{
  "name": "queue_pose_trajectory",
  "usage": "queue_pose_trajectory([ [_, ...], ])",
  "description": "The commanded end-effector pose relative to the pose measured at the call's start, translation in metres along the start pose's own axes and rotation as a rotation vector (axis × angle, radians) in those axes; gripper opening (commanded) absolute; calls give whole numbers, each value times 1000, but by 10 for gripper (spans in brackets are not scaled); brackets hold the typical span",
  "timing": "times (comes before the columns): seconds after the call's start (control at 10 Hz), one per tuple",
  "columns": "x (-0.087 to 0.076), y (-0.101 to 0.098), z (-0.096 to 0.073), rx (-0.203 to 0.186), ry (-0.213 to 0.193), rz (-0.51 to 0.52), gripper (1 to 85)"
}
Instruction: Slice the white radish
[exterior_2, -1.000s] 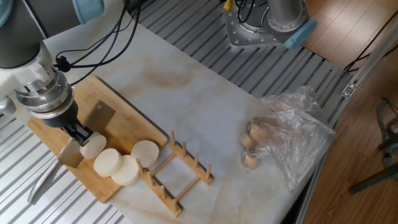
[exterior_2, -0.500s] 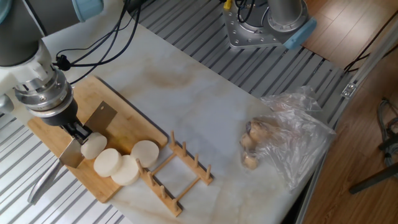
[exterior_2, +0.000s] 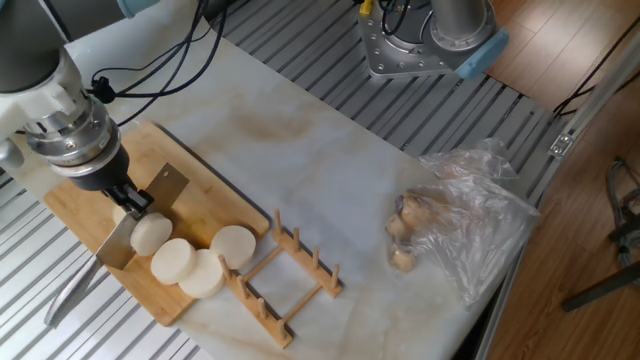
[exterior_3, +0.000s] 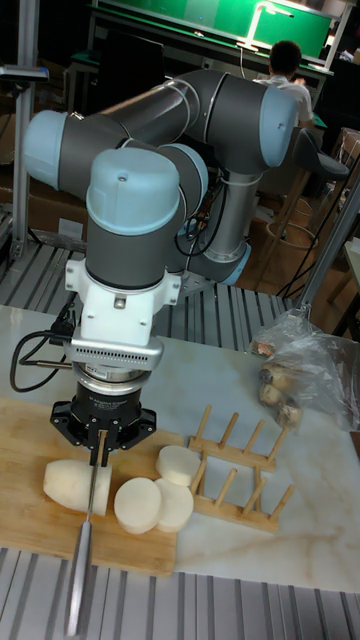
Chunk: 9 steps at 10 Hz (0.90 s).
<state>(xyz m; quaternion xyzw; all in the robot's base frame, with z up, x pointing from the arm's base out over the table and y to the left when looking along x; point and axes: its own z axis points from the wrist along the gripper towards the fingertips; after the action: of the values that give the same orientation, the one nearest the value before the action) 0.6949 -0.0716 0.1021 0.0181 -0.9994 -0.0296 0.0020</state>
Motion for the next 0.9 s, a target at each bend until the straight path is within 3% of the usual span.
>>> queue_pose_trajectory([
  [0.0, -1, 0, 6, -12, -11, 6, 163],
  [0.3, 0, 1, 8, -18, -11, 12, 123],
  [0.5, 1, -1, 8, -11, -6, 32, 13],
  [0.8, 3, 4, 8, -37, -1, 37, 13],
])
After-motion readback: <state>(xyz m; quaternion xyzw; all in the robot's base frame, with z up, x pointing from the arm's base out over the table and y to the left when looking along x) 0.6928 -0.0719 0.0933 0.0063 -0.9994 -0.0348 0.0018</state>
